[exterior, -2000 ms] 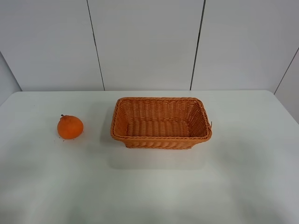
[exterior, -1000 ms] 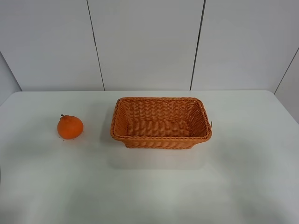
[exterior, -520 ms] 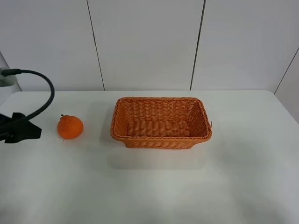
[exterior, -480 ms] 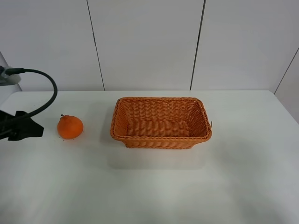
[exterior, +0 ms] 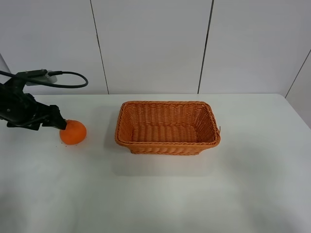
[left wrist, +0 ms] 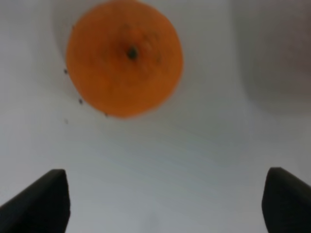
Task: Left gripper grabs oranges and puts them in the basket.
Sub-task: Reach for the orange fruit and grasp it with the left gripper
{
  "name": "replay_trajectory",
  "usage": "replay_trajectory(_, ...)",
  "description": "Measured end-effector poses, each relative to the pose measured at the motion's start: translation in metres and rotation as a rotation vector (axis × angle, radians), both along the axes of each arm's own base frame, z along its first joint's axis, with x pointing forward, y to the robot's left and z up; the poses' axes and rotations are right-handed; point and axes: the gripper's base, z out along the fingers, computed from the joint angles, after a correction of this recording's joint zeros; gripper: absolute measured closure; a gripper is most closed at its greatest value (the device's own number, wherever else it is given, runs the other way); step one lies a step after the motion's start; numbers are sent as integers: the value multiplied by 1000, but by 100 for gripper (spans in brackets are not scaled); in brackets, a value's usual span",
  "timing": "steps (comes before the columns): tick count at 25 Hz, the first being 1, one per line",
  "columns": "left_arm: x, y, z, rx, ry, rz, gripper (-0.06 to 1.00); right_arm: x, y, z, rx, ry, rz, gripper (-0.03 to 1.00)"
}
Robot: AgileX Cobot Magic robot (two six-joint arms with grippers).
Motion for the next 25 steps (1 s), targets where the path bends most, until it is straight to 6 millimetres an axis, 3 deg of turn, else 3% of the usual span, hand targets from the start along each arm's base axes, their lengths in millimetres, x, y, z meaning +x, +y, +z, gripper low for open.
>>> replay_trajectory(5, 35, 3, -22, 4, 23, 5, 4, 0, 0, 0, 0, 0, 0, 27)
replay_trajectory(14, 77, -4, -51, 39, 47, -51, 4, 0, 0, 0, 0, 0, 0, 27)
replay_trajectory(21, 85, -4, -80, 66, 101, -75, 4, 0, 0, 0, 0, 0, 0, 27)
replay_trajectory(25, 85, -4, -81, 73, 101, -79, 10, 0, 0, 0, 0, 0, 0, 27)
